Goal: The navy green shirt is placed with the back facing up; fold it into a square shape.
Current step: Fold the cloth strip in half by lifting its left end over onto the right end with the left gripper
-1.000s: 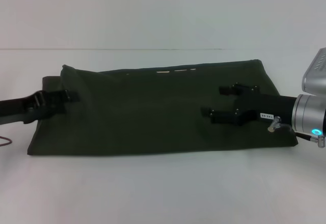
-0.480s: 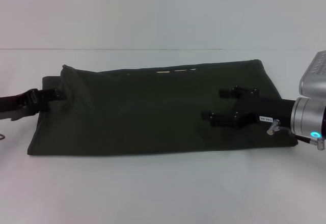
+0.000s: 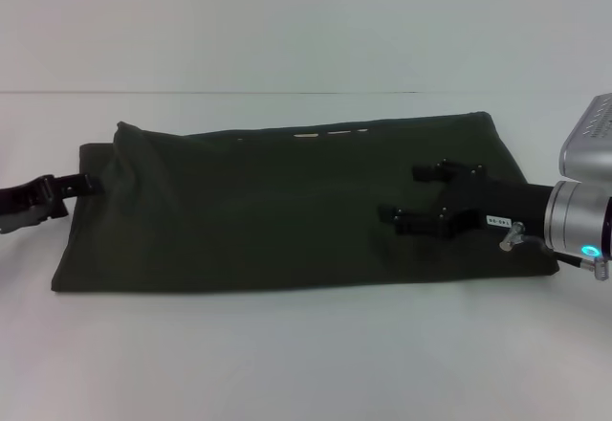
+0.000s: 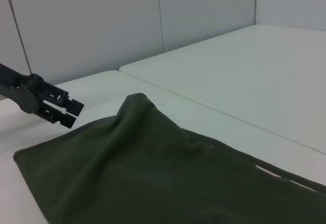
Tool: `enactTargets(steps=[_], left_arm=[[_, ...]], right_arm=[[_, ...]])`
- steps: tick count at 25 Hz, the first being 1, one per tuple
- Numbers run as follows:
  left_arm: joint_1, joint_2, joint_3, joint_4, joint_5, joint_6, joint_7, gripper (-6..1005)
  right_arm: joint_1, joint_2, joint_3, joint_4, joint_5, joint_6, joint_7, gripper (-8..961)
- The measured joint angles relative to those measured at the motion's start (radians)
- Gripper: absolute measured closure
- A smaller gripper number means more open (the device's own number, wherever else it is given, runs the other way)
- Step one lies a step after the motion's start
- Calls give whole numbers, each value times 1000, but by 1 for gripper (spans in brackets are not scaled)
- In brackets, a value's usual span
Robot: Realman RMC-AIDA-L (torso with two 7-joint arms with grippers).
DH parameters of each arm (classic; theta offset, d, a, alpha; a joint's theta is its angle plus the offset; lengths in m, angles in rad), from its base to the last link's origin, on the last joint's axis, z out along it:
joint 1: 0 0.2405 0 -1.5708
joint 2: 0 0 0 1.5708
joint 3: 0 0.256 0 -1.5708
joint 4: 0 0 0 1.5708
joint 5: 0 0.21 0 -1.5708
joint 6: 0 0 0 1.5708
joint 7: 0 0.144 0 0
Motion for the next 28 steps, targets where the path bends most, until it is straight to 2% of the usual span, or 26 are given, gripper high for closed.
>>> enactTargets(steps=[3, 8, 28], left_arm=[[3, -6, -3, 1, 0, -22, 3, 270], [-5, -16, 4, 1, 1, -40, 4, 173], [-10, -39, 5, -5, 24, -92, 10, 173]], right_arm=[[1, 1, 0, 0, -1, 1, 0, 29], [3, 2, 0, 0, -2, 5, 0, 29], [6, 2, 0, 3, -3, 15, 5, 29]])
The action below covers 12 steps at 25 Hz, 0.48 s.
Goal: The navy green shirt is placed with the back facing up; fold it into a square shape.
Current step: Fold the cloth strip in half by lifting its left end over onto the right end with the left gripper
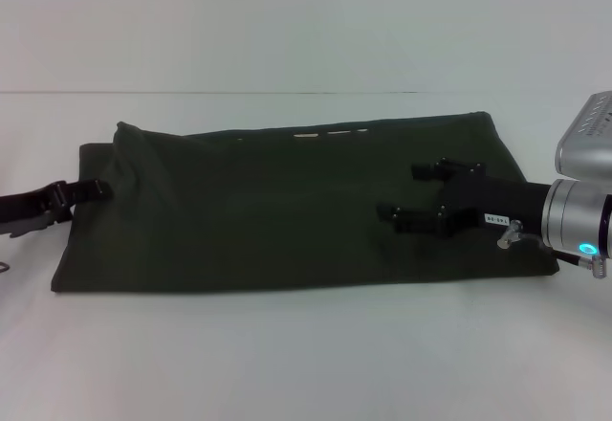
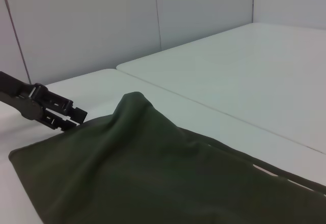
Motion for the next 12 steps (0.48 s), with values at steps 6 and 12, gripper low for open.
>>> enactTargets(steps=[6, 12], left_arm=[[-1, -5, 0, 0, 1, -1, 0, 172], [-5, -13, 1, 0, 2, 4, 0, 172]], right_arm=[[0, 0, -3, 0, 0, 9, 3, 28], [0, 0, -11, 2, 0, 10, 4, 28]])
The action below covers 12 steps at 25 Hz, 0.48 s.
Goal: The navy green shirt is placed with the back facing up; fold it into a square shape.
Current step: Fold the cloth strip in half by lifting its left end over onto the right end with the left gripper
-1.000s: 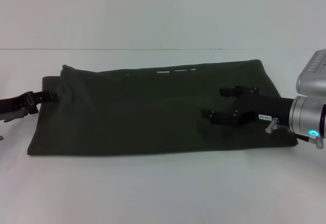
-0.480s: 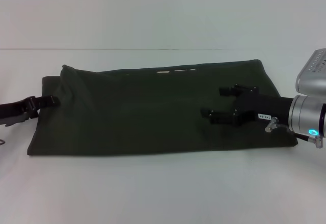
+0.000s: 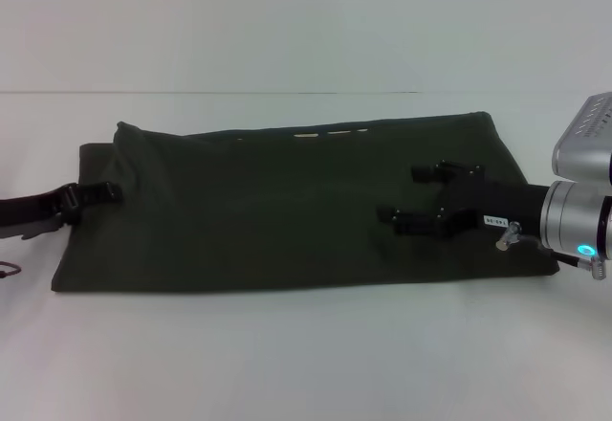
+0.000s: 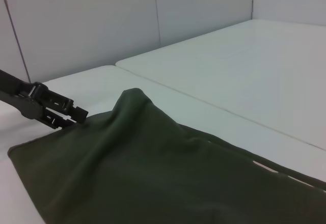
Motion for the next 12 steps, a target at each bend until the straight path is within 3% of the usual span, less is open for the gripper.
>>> enactTargets(steps=[12], left_arm=[[-35, -31, 25, 0, -2, 17, -8, 173]], right_arm=[[2, 2, -1, 2, 0, 1, 2, 28]])
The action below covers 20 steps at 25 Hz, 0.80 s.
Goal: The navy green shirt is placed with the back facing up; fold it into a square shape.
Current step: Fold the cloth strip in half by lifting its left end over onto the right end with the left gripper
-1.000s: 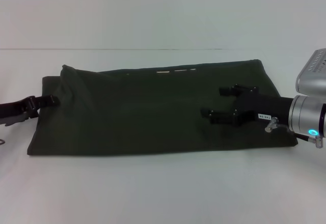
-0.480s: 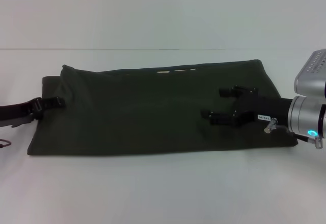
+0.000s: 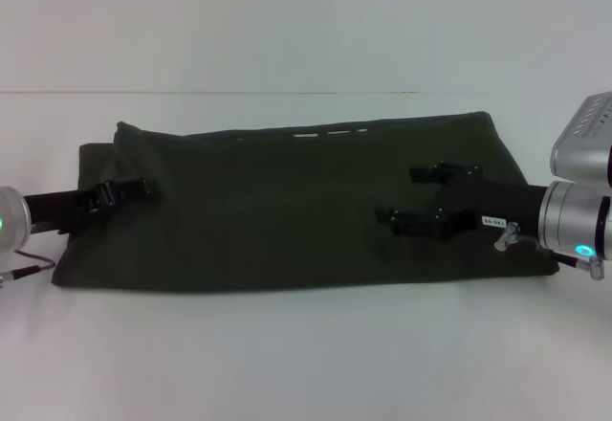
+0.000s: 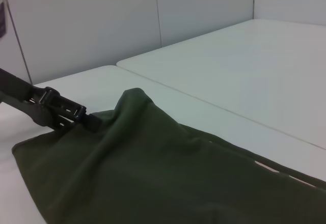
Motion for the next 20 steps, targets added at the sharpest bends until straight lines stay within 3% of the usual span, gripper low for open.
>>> enactTargets(steps=[12, 20], left_arm=[[1, -12, -7, 19, -1, -23, 7, 189], [8, -16, -2, 29, 1, -33, 31, 527]], right_arm=[[0, 0, 0, 6, 1, 1, 0, 29], [2, 0, 0, 8, 3, 1, 0, 29]])
